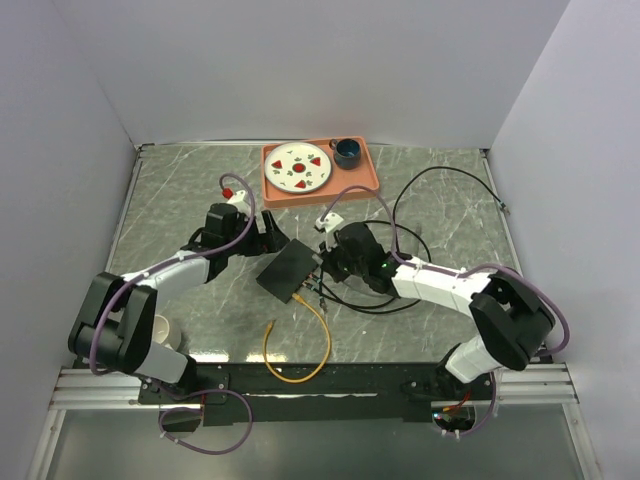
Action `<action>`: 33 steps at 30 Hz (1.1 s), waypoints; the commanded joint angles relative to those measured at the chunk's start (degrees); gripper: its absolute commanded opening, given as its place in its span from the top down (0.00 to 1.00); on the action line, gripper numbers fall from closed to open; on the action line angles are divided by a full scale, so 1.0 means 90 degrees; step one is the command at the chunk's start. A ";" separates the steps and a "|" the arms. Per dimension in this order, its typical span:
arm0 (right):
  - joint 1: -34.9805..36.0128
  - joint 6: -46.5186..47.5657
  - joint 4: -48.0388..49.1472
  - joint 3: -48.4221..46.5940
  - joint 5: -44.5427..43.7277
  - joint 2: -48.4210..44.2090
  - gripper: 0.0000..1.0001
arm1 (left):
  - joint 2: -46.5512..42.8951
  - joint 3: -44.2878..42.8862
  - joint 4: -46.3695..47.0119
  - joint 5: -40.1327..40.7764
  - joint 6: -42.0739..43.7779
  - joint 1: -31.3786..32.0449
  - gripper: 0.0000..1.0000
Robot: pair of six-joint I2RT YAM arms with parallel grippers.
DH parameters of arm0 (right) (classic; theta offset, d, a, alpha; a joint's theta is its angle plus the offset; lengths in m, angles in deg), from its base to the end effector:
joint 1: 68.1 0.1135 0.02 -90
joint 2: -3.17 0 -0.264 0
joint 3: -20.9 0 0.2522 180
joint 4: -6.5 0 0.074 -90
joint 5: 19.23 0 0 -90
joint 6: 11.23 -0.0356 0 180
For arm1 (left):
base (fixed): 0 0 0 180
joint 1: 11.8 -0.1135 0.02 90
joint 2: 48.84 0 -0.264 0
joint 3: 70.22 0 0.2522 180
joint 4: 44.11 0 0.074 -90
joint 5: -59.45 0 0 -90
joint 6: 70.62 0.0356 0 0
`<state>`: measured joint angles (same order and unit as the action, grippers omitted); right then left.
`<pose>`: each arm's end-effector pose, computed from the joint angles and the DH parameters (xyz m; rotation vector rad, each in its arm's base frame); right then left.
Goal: Insert the plug into the switch port
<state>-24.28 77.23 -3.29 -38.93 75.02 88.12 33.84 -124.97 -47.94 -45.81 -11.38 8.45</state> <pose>0.2254 0.2199 0.2067 -0.8435 2.0618 0.5242 0.2794 -0.1131 0.2002 -0.0381 2.2113 -0.7957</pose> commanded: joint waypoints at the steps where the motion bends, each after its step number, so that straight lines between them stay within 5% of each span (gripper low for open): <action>1: -0.0044 -0.0141 0.0360 0.0089 0.0094 0.0180 1.00 | 0.0198 0.0121 0.0761 -0.0626 -0.0146 -0.0111 0.03; 33: -0.0093 -0.0092 0.0194 -0.0165 -0.0160 0.1138 1.00 | 0.1654 -0.0016 0.1904 -0.1673 -0.0176 -0.0160 0.02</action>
<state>-24.55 76.70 -2.22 -38.07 75.61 97.91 48.17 -123.53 -33.64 -58.89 -13.05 7.14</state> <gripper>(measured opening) 0.054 0.985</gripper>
